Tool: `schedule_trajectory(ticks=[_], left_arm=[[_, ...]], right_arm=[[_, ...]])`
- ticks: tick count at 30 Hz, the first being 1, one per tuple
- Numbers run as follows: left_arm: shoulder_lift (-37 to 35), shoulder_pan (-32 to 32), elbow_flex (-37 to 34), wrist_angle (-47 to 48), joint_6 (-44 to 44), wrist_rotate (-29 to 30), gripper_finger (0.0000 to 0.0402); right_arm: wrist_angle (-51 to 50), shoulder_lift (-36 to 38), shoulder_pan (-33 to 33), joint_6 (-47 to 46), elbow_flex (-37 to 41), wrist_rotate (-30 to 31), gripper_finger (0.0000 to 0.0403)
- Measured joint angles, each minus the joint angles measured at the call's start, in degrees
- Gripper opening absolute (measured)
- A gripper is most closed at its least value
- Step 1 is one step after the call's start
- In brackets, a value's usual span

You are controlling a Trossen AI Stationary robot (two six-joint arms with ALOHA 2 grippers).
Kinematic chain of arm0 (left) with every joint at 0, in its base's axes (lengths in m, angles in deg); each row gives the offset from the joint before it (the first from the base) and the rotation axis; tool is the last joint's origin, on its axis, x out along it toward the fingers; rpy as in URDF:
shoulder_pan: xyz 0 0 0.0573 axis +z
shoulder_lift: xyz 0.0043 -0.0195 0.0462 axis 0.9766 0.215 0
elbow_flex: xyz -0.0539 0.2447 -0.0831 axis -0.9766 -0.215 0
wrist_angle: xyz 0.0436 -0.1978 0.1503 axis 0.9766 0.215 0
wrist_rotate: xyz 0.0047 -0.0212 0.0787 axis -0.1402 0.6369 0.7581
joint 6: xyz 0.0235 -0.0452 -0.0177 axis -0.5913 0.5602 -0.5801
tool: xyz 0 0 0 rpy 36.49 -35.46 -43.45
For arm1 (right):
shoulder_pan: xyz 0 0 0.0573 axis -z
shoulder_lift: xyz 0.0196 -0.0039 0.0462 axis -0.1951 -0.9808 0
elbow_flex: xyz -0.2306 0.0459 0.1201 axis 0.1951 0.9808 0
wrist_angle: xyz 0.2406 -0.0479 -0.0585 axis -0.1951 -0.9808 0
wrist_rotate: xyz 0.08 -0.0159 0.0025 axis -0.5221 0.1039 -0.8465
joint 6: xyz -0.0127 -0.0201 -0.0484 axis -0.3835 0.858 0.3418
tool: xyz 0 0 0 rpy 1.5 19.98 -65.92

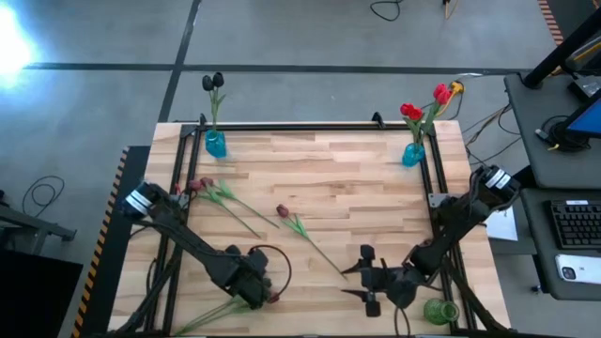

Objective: Sort flowers into vase by color
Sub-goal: Put the black tulip into the left blue vase

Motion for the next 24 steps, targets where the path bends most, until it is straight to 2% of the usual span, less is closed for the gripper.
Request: schedule_trajectory(ticks=[13, 18, 24], left_arm=[[0.55, 0.03, 0.88, -3.21, 0.24, -2.29, 0.0084], [0.55, -0.16, -0.82, -3.66, 0.37, -3.43, 0.0084], [0.55, -0.16, -3.2, -6.84, 0.42, -2.76, 0.0077]], right_arm=[[-0.31, 0.07, -2.02, 0.35, 0.0, 0.15, 0.0215], [-0.31, 0.07, -2.04, 0.57, 0.0, 2.91, 0.0215], [-0.29, 0.08, -2.05, 0.68, 0.0, 2.93, 0.0215]])
